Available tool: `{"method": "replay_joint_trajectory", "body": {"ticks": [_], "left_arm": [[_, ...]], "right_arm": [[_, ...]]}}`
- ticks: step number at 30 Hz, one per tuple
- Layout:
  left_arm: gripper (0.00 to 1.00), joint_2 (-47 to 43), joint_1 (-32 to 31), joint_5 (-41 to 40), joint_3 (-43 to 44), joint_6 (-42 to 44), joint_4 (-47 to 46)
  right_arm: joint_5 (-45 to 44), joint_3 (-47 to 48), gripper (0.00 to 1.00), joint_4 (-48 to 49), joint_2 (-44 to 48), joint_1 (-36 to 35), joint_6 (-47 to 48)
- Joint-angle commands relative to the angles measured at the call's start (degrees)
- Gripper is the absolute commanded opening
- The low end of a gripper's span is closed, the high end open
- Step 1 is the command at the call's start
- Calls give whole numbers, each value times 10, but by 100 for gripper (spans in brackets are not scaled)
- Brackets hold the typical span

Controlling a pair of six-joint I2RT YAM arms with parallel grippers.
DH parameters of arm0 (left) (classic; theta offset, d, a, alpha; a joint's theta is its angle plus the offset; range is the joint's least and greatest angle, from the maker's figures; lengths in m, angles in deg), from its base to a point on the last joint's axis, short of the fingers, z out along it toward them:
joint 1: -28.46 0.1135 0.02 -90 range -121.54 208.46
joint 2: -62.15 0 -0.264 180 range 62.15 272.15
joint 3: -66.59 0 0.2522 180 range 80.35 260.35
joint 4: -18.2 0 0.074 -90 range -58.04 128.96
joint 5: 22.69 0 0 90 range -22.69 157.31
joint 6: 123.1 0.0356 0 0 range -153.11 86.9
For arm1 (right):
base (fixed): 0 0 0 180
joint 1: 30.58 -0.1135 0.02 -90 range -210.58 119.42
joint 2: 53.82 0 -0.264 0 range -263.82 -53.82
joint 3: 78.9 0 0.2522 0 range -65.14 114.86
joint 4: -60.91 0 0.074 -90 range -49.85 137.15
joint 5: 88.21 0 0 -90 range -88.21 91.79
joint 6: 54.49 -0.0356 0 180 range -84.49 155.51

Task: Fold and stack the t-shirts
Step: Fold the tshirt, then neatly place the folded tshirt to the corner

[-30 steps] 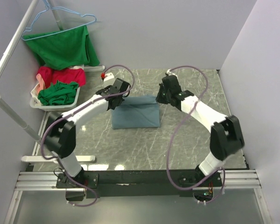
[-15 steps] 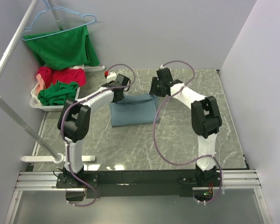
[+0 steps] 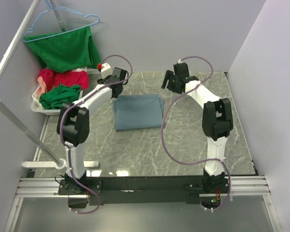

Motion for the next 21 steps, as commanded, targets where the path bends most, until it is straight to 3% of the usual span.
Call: {"method": "replay_joint_trajectory", "body": {"ticks": [1, 4, 6, 8, 21], "left_arm": [[63, -57, -5, 29, -40, 17, -10], [63, -77, -5, 36, -81, 7, -2], [63, -93, -3, 38, -107, -11, 2], [63, -110, -3, 45, -133, -25, -1], [63, -164, 11, 49, -159, -64, 50]], "right_arm": [[24, -91, 79, 13, 88, -10, 9], [48, -156, 82, 28, 119, -11, 21], [65, -209, 91, 62, 143, -11, 24], [78, -244, 93, 87, 156, -12, 29], [163, -266, 93, 121, 128, -12, 18]]}}
